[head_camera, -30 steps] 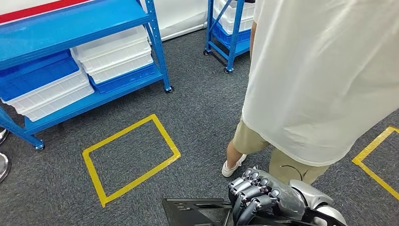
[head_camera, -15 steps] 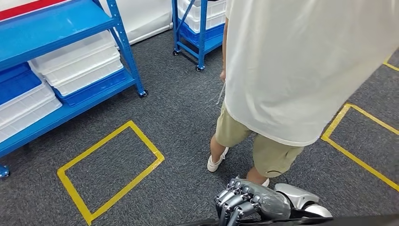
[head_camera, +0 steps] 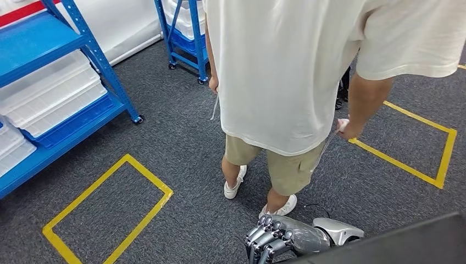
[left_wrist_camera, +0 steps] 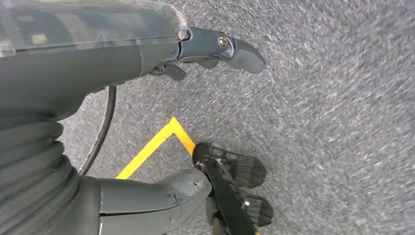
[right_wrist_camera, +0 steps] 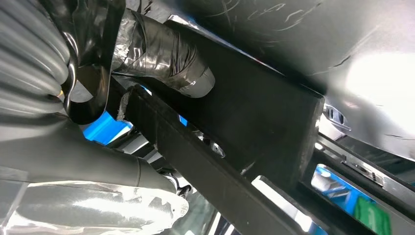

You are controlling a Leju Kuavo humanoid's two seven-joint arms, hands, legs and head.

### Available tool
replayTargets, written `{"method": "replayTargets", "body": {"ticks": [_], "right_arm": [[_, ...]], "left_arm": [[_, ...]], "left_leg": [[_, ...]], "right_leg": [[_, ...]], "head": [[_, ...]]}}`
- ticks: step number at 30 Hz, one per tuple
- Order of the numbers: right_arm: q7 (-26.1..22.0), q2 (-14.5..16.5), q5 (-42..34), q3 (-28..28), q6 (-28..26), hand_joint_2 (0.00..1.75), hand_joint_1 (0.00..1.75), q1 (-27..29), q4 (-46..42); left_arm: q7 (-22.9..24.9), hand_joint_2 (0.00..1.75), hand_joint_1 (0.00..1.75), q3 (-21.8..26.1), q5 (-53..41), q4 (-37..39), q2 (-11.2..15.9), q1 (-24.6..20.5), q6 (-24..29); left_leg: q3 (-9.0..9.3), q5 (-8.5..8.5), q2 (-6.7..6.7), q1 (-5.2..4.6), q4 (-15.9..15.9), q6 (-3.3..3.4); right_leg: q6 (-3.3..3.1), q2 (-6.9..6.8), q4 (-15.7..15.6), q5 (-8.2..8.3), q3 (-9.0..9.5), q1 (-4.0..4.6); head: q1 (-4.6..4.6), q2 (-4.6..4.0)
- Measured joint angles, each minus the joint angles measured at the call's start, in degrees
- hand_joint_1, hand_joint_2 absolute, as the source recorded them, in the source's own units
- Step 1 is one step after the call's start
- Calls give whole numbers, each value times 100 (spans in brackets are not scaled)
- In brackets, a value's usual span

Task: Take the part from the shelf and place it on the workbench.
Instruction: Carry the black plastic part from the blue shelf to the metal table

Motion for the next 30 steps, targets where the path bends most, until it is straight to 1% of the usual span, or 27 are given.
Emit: {"method": "replayTargets", "body": {"ticks": [1, 2, 3, 4, 5, 6, 8, 9, 10, 12, 13, 14, 15, 16, 17, 18, 19, 20, 21, 23, 24, 25, 26, 27, 28, 29, 30], "right_arm": [[-1, 0, 0, 1, -4, 175, 173, 1, 4], [-2, 0, 0, 1, -7, 175, 173, 2, 5], [-2, 0, 0, 2, -8, 175, 173, 2, 6], [-3, 0, 1, 2, -9, 175, 173, -2, 8], [-3, 0, 1, 2, -10, 175, 173, -3, 11], [-4, 0, 1, 2, -12, 175, 173, -2, 14], [-5, -1, 2, 3, -15, 175, 173, 6, 16], [-6, -1, 2, 4, -17, 175, 173, 11, 16], [-6, -2, 2, 4, -20, 175, 173, 10, 17], [-7, -1, 1, 8, -31, 175, 173, 6, 20], [-7, 1, 2, 11, -36, 175, 173, 4, 24], [-7, 2, 2, 15, -40, 175, 173, 9, 31], [-7, 2, 2, 20, -43, 175, 173, 15, 38], [-7, 2, 2, 23, -44, 175, 173, 19, 44], [-7, 2, 2, 26, -45, 175, 173, 22, 48], [-10, 2, 3, 28, -47, 175, 173, 23, 49], [-15, 2, 6, 30, -50, 175, 173, 20, 49], [-25, 2, 9, 30, -54, 175, 173, 20, 49], [-36, 2, 12, 30, -57, 175, 173, 21, 48], [-53, 1, 16, 30, -61, 175, 173, 34, 46], [-59, 1, 19, 30, -61, 175, 173, 42, 43], [-65, 0, 21, 30, -61, 175, 173, 44, 38], [-70, 0, 22, 30, -61, 175, 173, 44, 34], [-74, 2, 24, 30, -63, 175, 173, 49, 31], [-79, 3, 25, 30, -68, 175, 173, 54, 31], [-83, 4, 30, 30, -77, 175, 173, 68, 31], [-86, 4, 33, 30, -89, 175, 173, 85, 32]], "left_arm": [[4, 175, 0, 2, 0, 0, -3, 7, 4], [6, 175, 0, 3, 0, 0, -6, 9, 5], [6, 175, 0, 5, 0, 0, -7, 7, 5], [5, 175, 0, 8, 0, 0, -7, 7, 6], [7, 175, 0, 12, 0, 0, -8, 8, 8], [9, 175, 0, 17, 0, 0, -8, 10, 9], [13, 175, 0, 24, 0, 0, -11, 3, 13], [13, 175, 0, 25, 0, 0, -13, -8, 13], [11, 175, 0, 26, 0, 0, -14, -16, 13], [9, 175, 0, 28, 0, 0, -16, -7, 13], [8, 175, 0, 29, 0, 0, -16, 6, 13], [8, 175, 0, 30, 0, 0, -16, 16, 13], [8, 175, 0, 30, 0, 0, -16, 18, 13], [8, 175, 0, 30, 0, 0, -16, 14, 13], [9, 175, 0, 30, 0, 0, -16, 8, 14], [13, 175, 0, 31, 0, 0, -17, 3, 15], [20, 175, 0, 32, 1, 0, -17, 1, 20], [28, 175, 0, 35, 1, 0, -18, 0, 30], [38, 175, 0, 40, 1, 0, -18, -1, 41], [51, 175, 0, 60, -1, 0, -20, -11, 58], [54, 175, 0, 71, -3, 0, -21, -21, 61], [56, 175, 0, 83, -7, 0, -23, -30, 61], [57, 175, 0, 94, -11, 0, -25, -34, 61], [60, 175, 0, 104, -20, 0, -26, -29, 63], [67, 175, 0, 113, -38, 0, -27, -16, 73], [78, 175, 0, 119, -65, 0, -27, 1, 91], [98, 175, 0, 121, -116, 0, -27, 15, 123]], "left_leg": [[29, 151, -10, 1, -121, 7], [163, 389, -56, 3, -467, 21], [335, 608, -178, 10, -887, 41], [493, 763, -317, 21, -1272, 58], [603, 845, -434, 25, -1530, 73], [649, 850, -500, 23, -1639, 88], [670, 866, -400, 17, -1682, 134], [677, 883, -326, 22, -1705, 171], [683, 898, -247, 29, -1725, 214], [687, 904, -82, 21, -1744, 276], [685, 898, 4, 8, -1742, 293], [684, 893, 89, -1, -1741, 296], [685, 886, 170, -8, -1739, 294], [693, 877, 246, -11, -1739, 289], [709, 864, 317, -12, -1738, 278], [732, 849, 379, -15, -1738, 262], [754, 827, 435, -27, -1733, 236], [772, 810, 486, -38, -1729, 208], [785, 792, 537, -48, -1725, 179], [812, 771, 658, -57, -1734, 125], [819, 735, 643, -47, -1712, 97], [789, 650, 544, -36, -1614, 77], [699, 502, 393, -23, -1390, 60], [544, 310, 209, -7, -1045, 51], [345, 120, 87, -4, -627, 44], [155, -7, 32, -3, -252, 37], [28, -28, 11, -3, -34, 32]], "right_leg": [[2, 80, 13, -3, 1, 1], [8, 160, 28, -8, 4, -1], [18, 233, 43, -15, 3, -7], [35, 307, 65, -22, -9, -6], [64, 378, 76, -20, -29, -11], [98, 446, 77, -8, -53, -20], [175, 565, 68, 22, -95, -35], [203, 496, 104, -3, -120, -32], [229, 351, 233, -92, -183, -23], [278, -25, 858, -457, -472, -26], [303, -118, 1272, -654, -670, -41], [323, -156, 1609, -775, -831, -58], [335, -174, 1761, -787, -902, -71], [338, -193, 1672, -684, -847, -76], [329, -240, 1366, -505, -676, -75], [308, -353, 931, -311, -430, -62], [280, -483, 526, -179, -206, -28], [246, -581, 241, -106, -53, 4], [218, -635, 94, -90, 17, 34], [160, -530, 52, -89, 6, 54], [128, -465, 25, -73, 13, 44], [86, -402, -6, -52, 25, 29], [48, -343, -35, -33, 40, 11], [22, -282, -48, -23, 48, 1], [5, -216, -46, -21, 47, 0], [-3, -142, -38, -23, 45, 2], [-4, -62, -28, -26, 47, 4]], "head": [[0, 0], [0, 0], [0, 0], [1, 0], [0, 0], [-1, 0], [-1, 0], [1, 0], [1, 0], [2, 0], [2, 0], [3, 0], [3, 0], [3, 0], [3, 0], [2, 0], [3, 0], [2, 0], [2, 0], [1, 0], [2, 0], [1, 0], [1, 0], [2, 0], [1, 0], [1, 0], [1, 0]]}}
